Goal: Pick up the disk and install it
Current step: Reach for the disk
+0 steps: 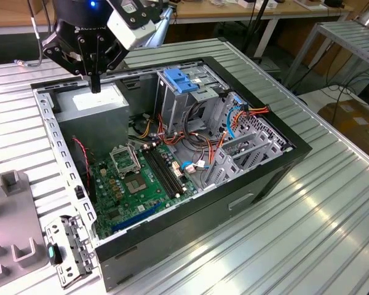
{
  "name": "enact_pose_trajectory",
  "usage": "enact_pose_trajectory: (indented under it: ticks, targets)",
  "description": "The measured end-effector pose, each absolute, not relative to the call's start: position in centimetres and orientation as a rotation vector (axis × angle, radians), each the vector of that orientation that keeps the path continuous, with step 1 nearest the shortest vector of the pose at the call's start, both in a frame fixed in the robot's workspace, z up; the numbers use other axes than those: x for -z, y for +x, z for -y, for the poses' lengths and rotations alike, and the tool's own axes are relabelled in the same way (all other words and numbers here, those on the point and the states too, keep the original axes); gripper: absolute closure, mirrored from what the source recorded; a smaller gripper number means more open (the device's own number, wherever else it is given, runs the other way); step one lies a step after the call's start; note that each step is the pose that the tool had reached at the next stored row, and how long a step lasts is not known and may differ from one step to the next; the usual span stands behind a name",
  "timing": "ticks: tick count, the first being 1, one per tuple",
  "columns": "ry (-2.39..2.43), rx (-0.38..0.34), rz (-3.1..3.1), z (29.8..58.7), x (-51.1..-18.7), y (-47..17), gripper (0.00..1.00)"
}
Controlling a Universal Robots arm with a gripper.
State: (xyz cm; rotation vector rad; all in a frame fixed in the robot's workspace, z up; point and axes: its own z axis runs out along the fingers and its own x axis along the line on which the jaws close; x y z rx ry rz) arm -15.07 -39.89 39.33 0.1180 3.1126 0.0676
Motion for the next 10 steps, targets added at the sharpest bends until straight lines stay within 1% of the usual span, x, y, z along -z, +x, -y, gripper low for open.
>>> enact_pose_trajectory:
  ticks: [10]
  targets:
    - [0.118, -0.068, -3.113, 39.89, -39.33, -15.98, 0.89]
